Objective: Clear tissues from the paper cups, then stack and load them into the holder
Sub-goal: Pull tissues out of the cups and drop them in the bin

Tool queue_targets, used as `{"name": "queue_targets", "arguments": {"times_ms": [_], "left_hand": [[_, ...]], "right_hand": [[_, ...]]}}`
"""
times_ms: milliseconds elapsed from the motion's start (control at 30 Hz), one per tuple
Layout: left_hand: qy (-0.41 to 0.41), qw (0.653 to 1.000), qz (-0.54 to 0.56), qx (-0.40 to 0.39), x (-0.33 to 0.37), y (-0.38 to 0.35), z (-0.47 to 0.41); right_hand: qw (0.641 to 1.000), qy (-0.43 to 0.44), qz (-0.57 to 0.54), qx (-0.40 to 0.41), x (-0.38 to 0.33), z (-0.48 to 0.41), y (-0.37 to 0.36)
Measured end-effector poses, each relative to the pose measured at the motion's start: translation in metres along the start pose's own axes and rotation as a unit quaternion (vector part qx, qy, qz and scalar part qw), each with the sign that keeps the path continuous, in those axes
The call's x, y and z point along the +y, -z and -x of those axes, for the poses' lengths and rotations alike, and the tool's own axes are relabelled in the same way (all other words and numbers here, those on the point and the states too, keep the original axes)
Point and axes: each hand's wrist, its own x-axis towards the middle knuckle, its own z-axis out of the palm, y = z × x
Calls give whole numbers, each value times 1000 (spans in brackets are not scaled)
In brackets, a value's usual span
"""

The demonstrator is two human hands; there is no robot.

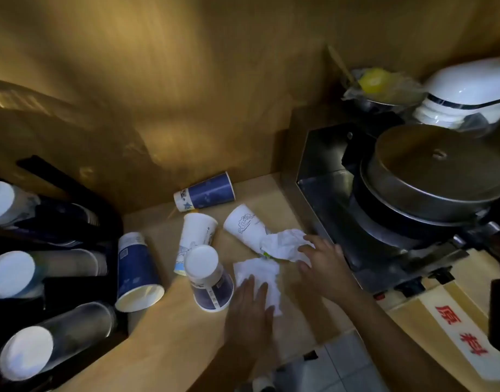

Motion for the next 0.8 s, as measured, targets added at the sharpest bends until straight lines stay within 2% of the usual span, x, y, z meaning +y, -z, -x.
{"name": "queue_targets", "arguments": {"times_ms": [33,133,233,333,433,567,667,800], "left_hand": [[-14,999,-19,24,-1,-6,-1],[21,998,-15,-59,-8,-21,-3],[-3,997,-64,-38,-16,-33,-7],[-10,994,-62,-84,-21,-32,-11],[-36,998,-49,-28,-22,-32,-10],[-4,999,-41,-7,-15,-30,-9],[37,999,14,17,-10,-23,-5],[65,996,56,24,0,-6,-1]], "right_hand": [[1000,-3,2,-2,3,0,-2],[1000,3,-13,-17,10,0,-7],[999,-5,-29,-30,16,-4,-13],[998,-13,-51,-25,18,-13,-17],[998,-23,-52,-21,17,-23,-24],[999,-19,30,25,14,-38,-29],[994,-5,80,79,12,-47,-30],[996,22,64,58,17,-56,-34]]}}
